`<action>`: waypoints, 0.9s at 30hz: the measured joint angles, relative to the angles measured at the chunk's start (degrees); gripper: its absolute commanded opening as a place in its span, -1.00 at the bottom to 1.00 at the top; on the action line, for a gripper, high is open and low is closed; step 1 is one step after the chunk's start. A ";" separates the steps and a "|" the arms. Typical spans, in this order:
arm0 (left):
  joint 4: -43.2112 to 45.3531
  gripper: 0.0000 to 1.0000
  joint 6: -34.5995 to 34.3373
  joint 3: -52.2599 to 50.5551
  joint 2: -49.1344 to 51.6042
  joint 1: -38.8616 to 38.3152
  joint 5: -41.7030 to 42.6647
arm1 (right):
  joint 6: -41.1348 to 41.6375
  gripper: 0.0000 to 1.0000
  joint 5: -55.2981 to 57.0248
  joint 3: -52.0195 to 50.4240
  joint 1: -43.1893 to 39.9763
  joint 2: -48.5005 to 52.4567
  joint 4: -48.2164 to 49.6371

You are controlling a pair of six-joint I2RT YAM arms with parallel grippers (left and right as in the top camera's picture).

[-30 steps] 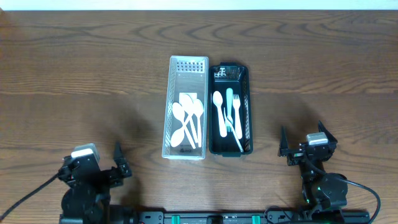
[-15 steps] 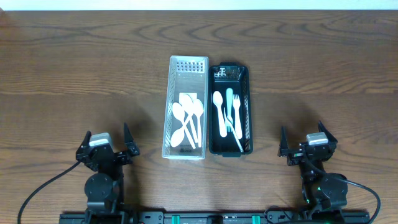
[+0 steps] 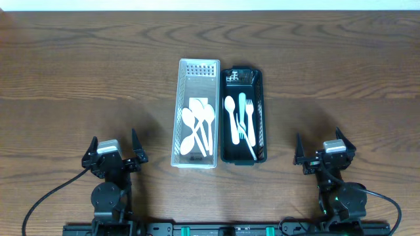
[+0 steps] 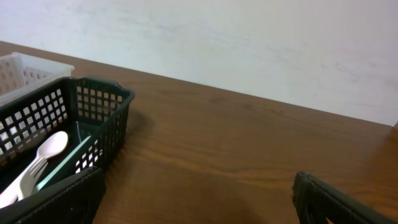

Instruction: Pack container

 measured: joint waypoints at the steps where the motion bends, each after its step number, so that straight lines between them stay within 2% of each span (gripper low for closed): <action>1: 0.00 0.96 0.02 -0.02 0.00 0.00 0.11 | 0.00 0.98 0.00 0.00 0.00 0.00 0.00; 27: 0.00 0.96 0.04 -0.02 0.00 0.00 0.85 | 0.00 0.99 -0.02 0.00 0.00 0.00 0.00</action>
